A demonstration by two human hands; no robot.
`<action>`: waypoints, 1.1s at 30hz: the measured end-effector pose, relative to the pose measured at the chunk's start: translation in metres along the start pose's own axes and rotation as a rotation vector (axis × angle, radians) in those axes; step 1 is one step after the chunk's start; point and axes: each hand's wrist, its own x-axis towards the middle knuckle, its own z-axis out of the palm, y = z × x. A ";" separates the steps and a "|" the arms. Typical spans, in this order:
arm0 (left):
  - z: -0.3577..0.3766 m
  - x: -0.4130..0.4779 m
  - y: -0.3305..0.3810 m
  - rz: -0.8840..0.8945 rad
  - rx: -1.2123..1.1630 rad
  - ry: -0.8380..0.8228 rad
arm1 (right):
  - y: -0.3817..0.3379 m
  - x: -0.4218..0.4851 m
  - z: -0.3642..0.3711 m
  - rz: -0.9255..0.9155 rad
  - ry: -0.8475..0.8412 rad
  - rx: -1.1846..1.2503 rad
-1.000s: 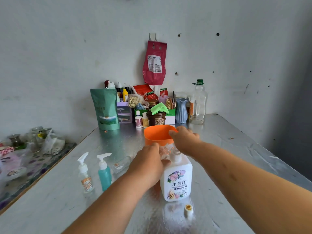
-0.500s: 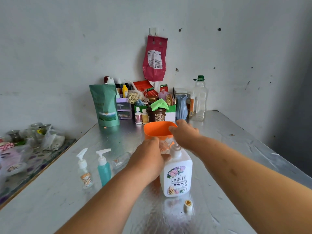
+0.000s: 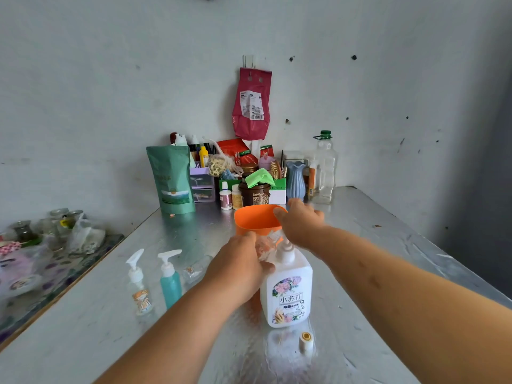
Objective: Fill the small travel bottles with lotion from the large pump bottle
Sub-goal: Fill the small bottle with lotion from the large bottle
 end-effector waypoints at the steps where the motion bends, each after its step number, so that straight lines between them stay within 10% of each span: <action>1: 0.000 -0.001 0.000 -0.003 0.001 0.004 | -0.001 -0.003 -0.003 -0.012 -0.010 -0.027; 33: -0.002 0.000 0.000 -0.011 -0.002 0.000 | 0.000 -0.005 -0.006 -0.220 -0.059 -0.457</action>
